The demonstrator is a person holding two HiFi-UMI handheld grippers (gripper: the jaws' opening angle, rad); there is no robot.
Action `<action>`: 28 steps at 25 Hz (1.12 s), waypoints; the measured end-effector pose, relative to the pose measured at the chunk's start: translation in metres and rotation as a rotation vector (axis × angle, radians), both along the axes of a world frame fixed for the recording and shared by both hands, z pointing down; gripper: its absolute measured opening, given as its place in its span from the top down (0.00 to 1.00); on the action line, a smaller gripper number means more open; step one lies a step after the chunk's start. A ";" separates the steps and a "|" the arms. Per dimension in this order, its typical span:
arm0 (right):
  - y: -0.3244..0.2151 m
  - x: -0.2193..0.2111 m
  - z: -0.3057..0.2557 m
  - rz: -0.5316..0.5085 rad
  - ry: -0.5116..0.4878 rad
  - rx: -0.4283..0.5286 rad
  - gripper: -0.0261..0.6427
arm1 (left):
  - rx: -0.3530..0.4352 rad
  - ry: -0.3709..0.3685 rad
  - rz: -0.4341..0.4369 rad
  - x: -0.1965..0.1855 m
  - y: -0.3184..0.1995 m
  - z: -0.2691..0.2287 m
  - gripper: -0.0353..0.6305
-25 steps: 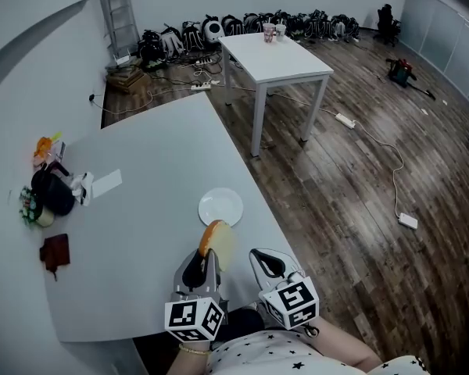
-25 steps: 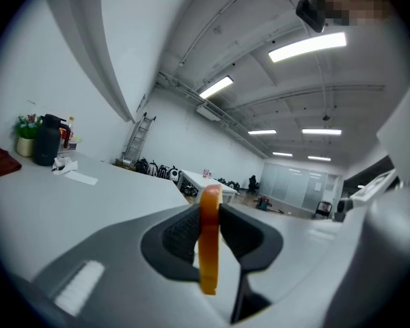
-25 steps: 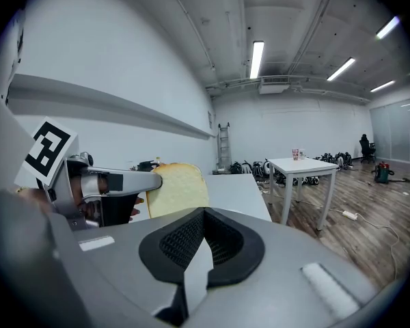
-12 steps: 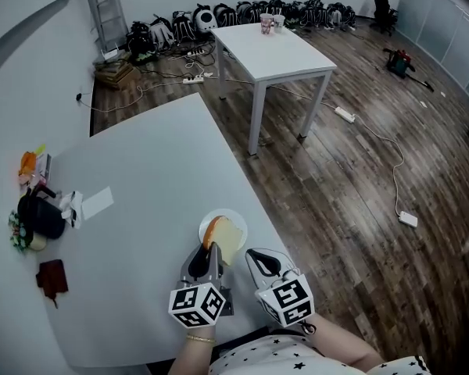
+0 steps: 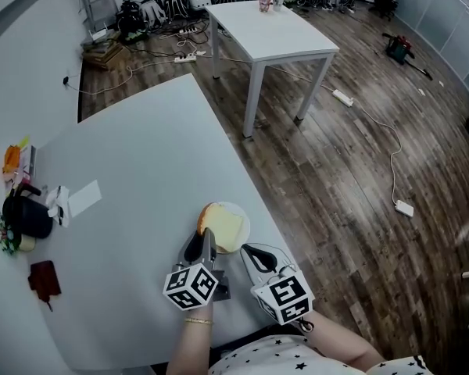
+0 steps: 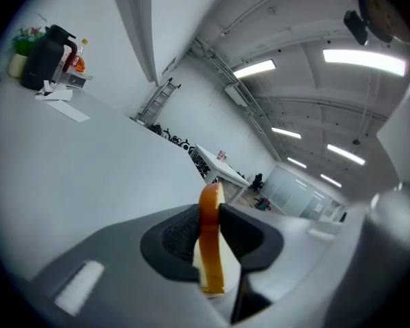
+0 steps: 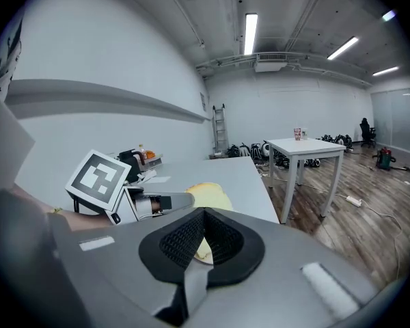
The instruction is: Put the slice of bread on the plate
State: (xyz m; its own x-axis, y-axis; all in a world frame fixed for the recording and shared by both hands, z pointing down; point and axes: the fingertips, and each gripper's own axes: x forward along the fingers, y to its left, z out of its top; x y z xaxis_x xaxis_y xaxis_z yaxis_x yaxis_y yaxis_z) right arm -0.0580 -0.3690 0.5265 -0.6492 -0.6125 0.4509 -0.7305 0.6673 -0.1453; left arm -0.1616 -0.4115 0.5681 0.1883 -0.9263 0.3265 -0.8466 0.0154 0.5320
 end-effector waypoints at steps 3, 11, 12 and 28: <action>-0.001 -0.001 0.006 0.002 0.005 -0.016 0.96 | -0.025 0.027 -0.033 -0.012 -0.003 0.012 0.81; 0.000 -0.010 0.013 -0.019 0.009 -0.033 0.96 | -0.139 -0.063 -0.095 -0.043 -0.002 0.049 0.76; 0.000 -0.011 0.013 -0.021 0.009 -0.034 0.96 | -0.145 -0.101 -0.091 -0.044 -0.002 0.050 0.75; 0.017 -0.015 -0.013 -0.059 -0.009 0.038 0.96 | -0.059 -0.188 -0.134 -0.041 0.043 -0.025 0.92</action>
